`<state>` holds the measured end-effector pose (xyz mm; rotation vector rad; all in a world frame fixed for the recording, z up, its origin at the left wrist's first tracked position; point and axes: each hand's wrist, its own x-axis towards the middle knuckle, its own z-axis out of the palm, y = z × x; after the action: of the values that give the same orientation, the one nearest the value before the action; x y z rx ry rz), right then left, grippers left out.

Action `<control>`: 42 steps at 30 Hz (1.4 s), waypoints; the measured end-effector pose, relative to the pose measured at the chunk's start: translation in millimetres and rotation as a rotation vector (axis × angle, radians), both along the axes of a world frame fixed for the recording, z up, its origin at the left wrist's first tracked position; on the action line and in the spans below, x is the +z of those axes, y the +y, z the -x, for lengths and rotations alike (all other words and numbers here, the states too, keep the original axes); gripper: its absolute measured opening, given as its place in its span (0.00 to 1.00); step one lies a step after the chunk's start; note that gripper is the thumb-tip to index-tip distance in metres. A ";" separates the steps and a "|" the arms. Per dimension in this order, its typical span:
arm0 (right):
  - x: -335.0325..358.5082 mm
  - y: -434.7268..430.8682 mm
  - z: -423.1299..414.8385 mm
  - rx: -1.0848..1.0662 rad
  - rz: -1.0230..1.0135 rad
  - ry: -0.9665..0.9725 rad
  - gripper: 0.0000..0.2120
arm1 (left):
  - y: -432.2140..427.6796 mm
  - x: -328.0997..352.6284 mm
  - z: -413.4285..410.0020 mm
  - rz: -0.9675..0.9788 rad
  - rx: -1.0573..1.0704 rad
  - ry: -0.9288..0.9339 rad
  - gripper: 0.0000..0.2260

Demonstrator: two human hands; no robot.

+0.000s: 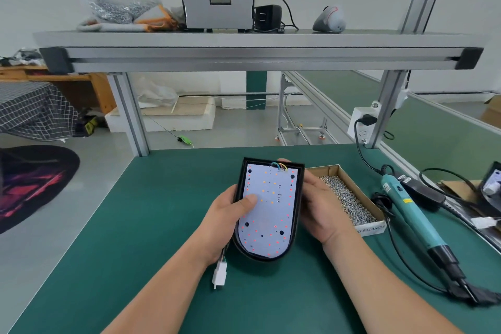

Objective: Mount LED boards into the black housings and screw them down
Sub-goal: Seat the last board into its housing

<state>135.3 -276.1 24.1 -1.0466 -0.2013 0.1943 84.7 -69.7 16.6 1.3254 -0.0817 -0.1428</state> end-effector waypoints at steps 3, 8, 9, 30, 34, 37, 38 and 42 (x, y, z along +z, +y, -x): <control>-0.1 -1.0 -1.0 0.048 -0.014 0.006 0.21 | 1.8 0.6 0.0 0.026 -0.027 0.001 0.18; -1.5 4.3 1.7 0.019 0.113 -0.079 0.22 | 3.3 1.0 2.4 0.043 -0.092 0.000 0.17; -0.6 4.7 2.9 0.015 0.170 -0.107 0.22 | 3.3 0.6 2.6 0.041 -0.100 -0.001 0.18; 9.7 3.0 7.8 -0.257 0.148 -0.033 0.14 | -3.7 6.2 1.5 -0.069 0.172 0.070 0.07; 10.1 6.4 19.4 -0.362 0.653 -0.297 0.20 | -9.7 7.2 3.8 -0.059 0.196 0.052 0.06; 11.9 11.3 20.8 -0.348 0.684 -0.247 0.14 | -12.4 7.3 4.1 -0.067 0.228 0.036 0.04; 11.6 12.1 20.9 -0.317 0.690 -0.210 0.12 | -13.2 7.1 4.0 -0.062 0.238 0.030 0.05; 10.1 15.7 17.5 -0.301 0.700 -0.186 0.08 | -17.7 7.4 4.9 -0.064 0.267 0.025 0.05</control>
<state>117.7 -260.4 34.2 -1.7769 -0.1411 -0.1203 79.9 -87.5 24.0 1.3854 0.1213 0.0651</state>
